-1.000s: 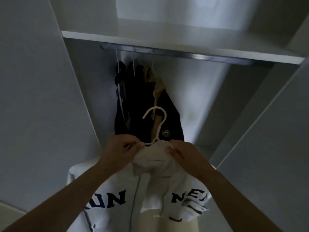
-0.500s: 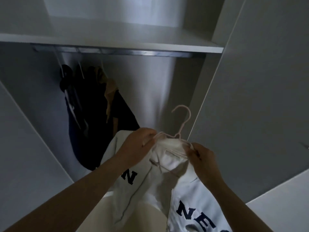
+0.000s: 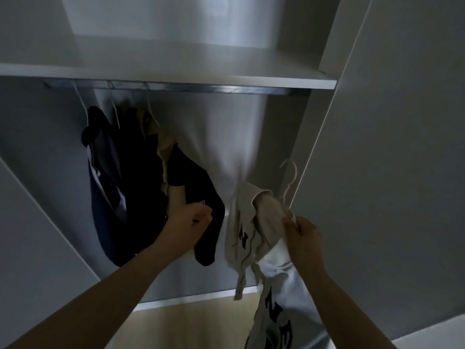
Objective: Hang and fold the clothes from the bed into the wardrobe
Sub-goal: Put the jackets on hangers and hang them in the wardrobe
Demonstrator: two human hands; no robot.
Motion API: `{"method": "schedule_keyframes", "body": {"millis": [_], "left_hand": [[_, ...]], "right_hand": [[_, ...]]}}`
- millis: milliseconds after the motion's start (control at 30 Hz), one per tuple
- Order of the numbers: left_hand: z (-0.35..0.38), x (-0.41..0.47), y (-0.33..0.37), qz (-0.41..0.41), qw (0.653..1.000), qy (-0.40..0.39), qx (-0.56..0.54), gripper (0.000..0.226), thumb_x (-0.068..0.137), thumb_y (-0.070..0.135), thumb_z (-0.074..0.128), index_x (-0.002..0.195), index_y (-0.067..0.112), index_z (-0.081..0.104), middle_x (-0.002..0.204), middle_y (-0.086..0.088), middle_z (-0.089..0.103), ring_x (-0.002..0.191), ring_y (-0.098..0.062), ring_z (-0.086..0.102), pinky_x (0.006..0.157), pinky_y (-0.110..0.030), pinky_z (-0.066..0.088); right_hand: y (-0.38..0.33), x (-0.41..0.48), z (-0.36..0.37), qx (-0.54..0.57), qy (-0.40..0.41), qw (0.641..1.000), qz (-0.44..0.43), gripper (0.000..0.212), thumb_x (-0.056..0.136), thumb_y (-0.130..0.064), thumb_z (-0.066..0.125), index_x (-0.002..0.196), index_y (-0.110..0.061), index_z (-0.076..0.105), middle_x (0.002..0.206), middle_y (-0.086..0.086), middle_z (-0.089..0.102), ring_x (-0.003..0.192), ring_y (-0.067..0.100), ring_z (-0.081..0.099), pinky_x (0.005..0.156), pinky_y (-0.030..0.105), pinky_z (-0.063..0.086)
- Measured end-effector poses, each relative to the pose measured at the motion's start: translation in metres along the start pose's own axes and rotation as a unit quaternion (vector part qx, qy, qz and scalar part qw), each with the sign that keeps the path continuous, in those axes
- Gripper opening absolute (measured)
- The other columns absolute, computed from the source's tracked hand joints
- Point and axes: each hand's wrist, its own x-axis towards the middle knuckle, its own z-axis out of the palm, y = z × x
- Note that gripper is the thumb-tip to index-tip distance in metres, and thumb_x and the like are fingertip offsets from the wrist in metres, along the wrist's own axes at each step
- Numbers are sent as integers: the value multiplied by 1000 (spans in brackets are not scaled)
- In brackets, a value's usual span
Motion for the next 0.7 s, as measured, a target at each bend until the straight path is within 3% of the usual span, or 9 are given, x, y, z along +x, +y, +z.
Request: {"method": "schedule_keyframes", "body": {"millis": [133,300,400,533,700], "left_hand": [[-7,10,-8,-10,1000,6,29,19,94,12,57,110,5,64,99,-3,65,92,-16,60,82,-22,45],[-30,37,-18,-6,999,12,45,14,94,12,56,106,9,63,103,-17,66,94,-27,63,86,-39,51],[-47,58,-30,-11,999,32,38,25,94,14,57,117,6,61,114,-12,63,103,-21,60,92,-30,48],[-71,88,-43,7,998,45,46,34,94,18,57,126,6,57,123,-8,58,112,-19,55,95,-24,43],[-86,105,-63,10,998,39,41,34,95,21,56,127,11,56,123,-5,56,109,-11,51,90,-18,38]], "right_hand": [[-7,24,7,0,15,1000,10,44,96,-16,54,56,-13,35,54,3,35,52,14,34,54,31,28],[-29,64,20,-15,7,1000,13,39,96,-18,53,62,-3,42,59,9,41,56,19,39,54,31,30],[-41,79,38,-21,-1,1000,5,36,96,-19,53,73,9,52,65,14,49,59,21,44,54,29,33],[-58,93,69,-43,8,999,-11,38,96,-18,54,61,-7,43,56,6,43,53,17,40,51,27,30],[-73,107,110,-38,-1,999,-4,42,96,-22,54,59,-7,43,53,3,40,49,14,38,44,20,27]]}}
